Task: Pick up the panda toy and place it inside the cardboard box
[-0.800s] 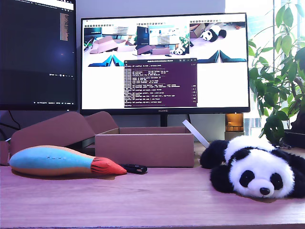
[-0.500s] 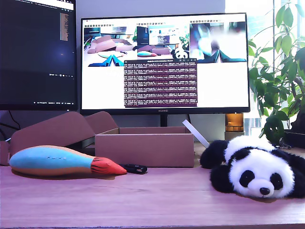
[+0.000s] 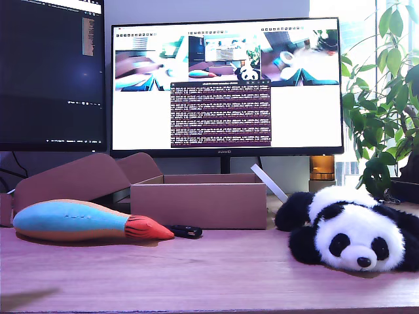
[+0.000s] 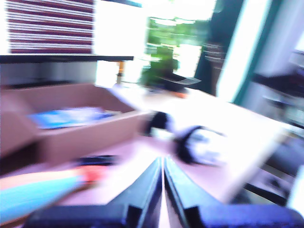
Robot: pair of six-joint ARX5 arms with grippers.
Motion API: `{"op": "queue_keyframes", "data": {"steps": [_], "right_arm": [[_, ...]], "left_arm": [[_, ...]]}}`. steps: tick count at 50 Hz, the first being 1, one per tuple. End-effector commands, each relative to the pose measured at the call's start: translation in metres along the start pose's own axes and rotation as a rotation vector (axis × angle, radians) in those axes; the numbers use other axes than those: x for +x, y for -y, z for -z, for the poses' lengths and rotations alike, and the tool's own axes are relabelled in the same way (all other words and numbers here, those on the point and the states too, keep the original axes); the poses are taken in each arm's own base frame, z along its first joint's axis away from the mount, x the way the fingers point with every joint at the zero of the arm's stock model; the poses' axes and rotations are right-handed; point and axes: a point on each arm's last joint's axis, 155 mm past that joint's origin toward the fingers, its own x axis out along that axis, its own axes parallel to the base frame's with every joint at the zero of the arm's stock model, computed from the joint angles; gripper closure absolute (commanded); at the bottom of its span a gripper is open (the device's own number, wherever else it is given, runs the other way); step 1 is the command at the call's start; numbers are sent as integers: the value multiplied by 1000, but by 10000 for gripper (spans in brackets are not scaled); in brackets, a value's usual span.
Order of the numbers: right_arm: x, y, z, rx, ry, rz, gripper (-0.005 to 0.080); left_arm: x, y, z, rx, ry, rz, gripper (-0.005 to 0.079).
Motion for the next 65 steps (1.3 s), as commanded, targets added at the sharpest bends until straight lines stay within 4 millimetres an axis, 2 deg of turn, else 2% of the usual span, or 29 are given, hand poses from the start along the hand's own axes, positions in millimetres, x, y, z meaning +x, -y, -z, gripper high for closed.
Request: {"op": "queue_keyframes", "data": {"steps": [1,6,12,21,27,34,44,56,58,60,64,65], "right_arm": [[1,-4,7,20,-29,-14,765],[1,-9,13,31,-83,-24,765],[0,-14,14,31,-154,-13,765],[4,-23,0,44,-257,9,765],[8,-28,-1,99,-400,56,765],[15,-30,9,111,-620,126,765],[15,-29,26,112,-919,235,765],[27,-34,40,100,-1106,284,761],[31,-38,43,104,-1123,272,728],[34,-43,47,110,-1143,255,661],[36,-52,57,124,-1196,224,449],[36,-55,60,131,-1209,217,359]], "left_arm": [[2,10,6,14,-9,46,760],[4,25,11,41,-29,107,756],[8,34,21,84,-65,137,756],[15,38,38,109,-136,142,756],[18,38,45,111,-167,141,756],[19,41,49,121,-183,152,756],[19,41,49,139,-182,154,756],[19,41,49,141,-182,153,756],[19,41,49,141,-182,153,756],[19,41,49,141,-182,153,756],[19,41,49,141,-182,153,756],[19,41,49,141,-182,153,756]]}}
